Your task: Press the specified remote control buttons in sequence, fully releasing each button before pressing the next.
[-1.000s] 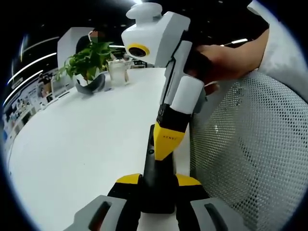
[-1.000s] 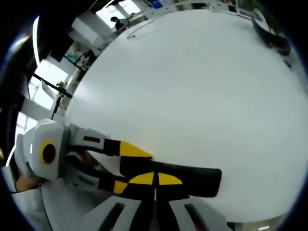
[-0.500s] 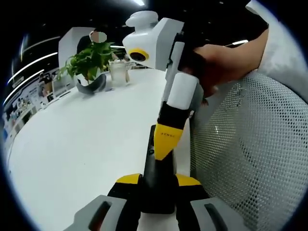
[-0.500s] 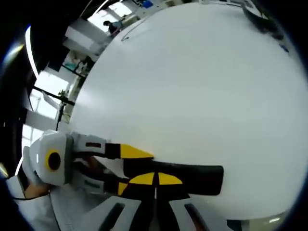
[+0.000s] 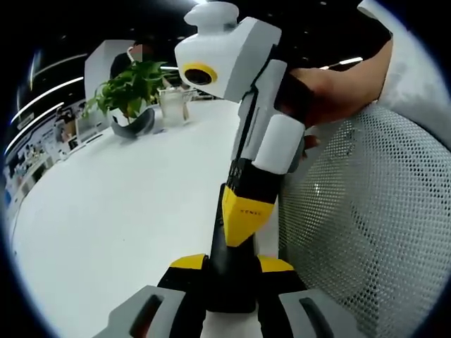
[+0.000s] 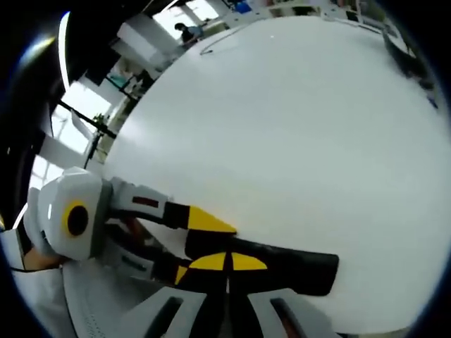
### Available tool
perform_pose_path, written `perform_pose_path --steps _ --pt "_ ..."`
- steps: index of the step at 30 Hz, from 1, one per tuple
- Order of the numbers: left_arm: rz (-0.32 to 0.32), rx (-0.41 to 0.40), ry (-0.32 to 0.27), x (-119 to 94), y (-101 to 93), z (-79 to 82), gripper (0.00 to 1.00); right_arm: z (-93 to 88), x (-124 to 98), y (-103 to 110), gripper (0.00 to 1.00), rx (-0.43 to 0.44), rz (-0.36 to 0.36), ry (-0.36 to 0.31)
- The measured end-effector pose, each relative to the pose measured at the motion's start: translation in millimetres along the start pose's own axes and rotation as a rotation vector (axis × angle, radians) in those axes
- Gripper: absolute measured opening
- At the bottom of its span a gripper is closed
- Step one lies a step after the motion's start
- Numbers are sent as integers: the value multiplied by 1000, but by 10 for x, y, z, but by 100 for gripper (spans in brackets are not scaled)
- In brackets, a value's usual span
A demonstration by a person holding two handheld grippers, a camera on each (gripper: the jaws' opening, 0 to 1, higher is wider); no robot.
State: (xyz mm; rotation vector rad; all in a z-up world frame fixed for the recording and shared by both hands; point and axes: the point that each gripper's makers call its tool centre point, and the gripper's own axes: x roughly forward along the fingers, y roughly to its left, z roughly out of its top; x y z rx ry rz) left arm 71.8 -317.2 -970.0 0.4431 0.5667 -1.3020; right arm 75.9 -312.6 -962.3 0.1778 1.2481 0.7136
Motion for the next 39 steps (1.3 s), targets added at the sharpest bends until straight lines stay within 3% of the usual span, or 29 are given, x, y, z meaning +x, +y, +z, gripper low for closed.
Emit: perform_pose_path --steps 12,20,27,39 --pt "-1 -6 6 -5 2 -3 25 8 11 7 0 4 -31 -14" --pt "-5 -16 6 -8 2 -6 24 16 25 6 0 -72 -76 -8" --pt "-3 -14 8 -7 7 -8 24 32 30 -11 0 -54 -82 -3" --pt "4 8 11 -7 0 3 25 20 13 9 0 -153 -103 4"
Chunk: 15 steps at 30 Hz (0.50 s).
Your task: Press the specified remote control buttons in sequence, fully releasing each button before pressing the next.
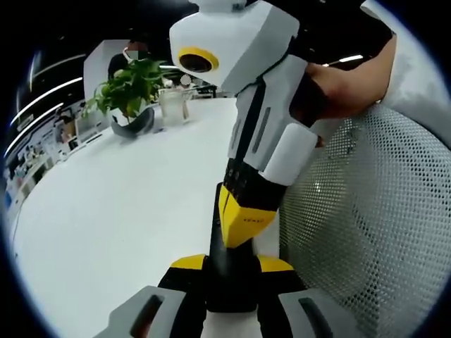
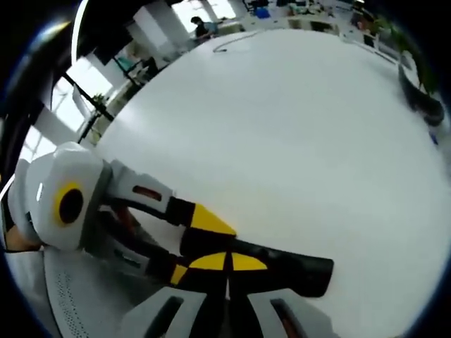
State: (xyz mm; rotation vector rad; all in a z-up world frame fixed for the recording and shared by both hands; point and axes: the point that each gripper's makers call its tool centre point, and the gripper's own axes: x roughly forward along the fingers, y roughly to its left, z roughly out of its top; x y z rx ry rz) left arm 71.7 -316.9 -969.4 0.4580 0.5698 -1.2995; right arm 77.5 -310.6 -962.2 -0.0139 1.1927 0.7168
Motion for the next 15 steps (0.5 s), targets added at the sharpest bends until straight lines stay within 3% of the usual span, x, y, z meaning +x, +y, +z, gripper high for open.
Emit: perform_pose_path --steps 15 --pt "0 -8 -1 7 2 10 25 -4 0 -14 0 6 -7 -7"
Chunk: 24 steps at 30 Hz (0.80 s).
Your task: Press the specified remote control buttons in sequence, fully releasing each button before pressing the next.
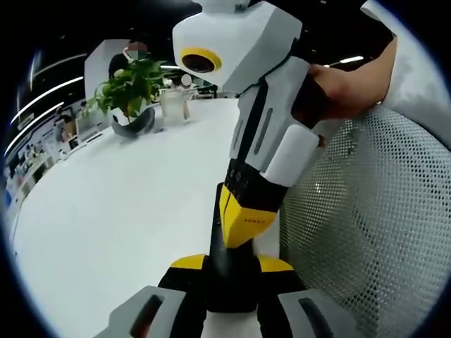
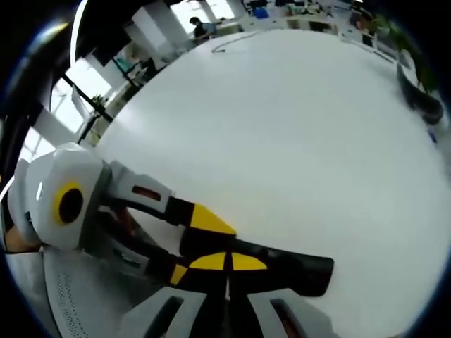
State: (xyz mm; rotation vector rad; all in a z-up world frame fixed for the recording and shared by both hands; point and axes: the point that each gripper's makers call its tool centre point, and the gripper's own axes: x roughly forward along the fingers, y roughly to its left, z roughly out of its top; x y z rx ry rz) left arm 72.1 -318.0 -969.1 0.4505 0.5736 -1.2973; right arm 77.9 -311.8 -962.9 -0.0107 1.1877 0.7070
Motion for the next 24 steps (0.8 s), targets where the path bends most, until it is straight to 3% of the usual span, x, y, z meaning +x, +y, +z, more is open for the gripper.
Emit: perform_pose_path --steps 5,10,13,17,20,24 --pt "-3 1 2 -1 7 -9 25 8 2 -15 0 41 19 -9" --pt "3 -1 -6 -5 12 -19 25 20 8 20 0 9 10 6" --pt "2 1 -8 -10 9 -15 25 103 -38 33 0 -22 -5 -41" --pt "2 -3 -10 -11 10 -17 25 200 -173 17 0 12 7 -106" --pt "3 -3 -10 -11 12 -18 25 330 -361 -9 0 34 4 -202" --pt "5 -3 -8 -11 12 -16 25 443 -670 -103 0 -18 -64 -311"
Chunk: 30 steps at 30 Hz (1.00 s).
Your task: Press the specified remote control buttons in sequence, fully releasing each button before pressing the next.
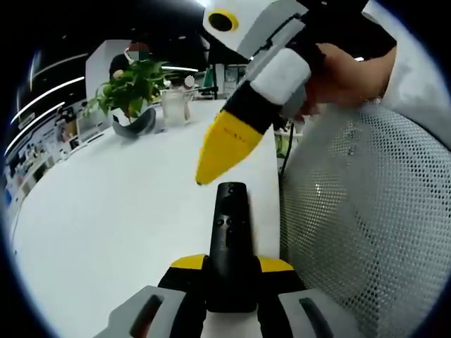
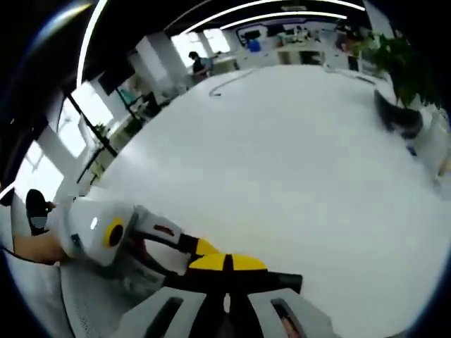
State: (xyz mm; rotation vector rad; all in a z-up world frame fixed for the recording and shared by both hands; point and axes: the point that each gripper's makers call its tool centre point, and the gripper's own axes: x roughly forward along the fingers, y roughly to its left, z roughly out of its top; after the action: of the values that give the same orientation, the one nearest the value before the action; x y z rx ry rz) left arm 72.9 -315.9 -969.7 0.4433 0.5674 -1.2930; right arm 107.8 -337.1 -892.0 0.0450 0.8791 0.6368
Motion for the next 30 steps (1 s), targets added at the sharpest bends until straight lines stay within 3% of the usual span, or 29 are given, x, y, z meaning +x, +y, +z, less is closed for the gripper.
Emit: perform_pose_path --steps 5,9,11,15,24,27,30 --pt "4 -5 3 3 5 -4 25 154 -265 -199 0 -69 -116 -89" --pt "11 -9 7 5 2 -1 25 277 -417 -273 8 -118 -169 -163" --pt "12 -10 10 7 2 -2 25 295 -454 -267 12 -137 -163 -187" --pt "11 -13 25 28 8 9 25 286 -484 -295 25 -85 -142 -235" --pt "3 -12 44 73 73 35 24 366 -582 -490 66 -61 -203 -370" --pt "2 -5 51 81 91 40 24 427 -644 -585 75 -52 -253 -420" --pt "-1 1 52 81 92 37 24 411 -637 -638 79 -34 -272 -423"
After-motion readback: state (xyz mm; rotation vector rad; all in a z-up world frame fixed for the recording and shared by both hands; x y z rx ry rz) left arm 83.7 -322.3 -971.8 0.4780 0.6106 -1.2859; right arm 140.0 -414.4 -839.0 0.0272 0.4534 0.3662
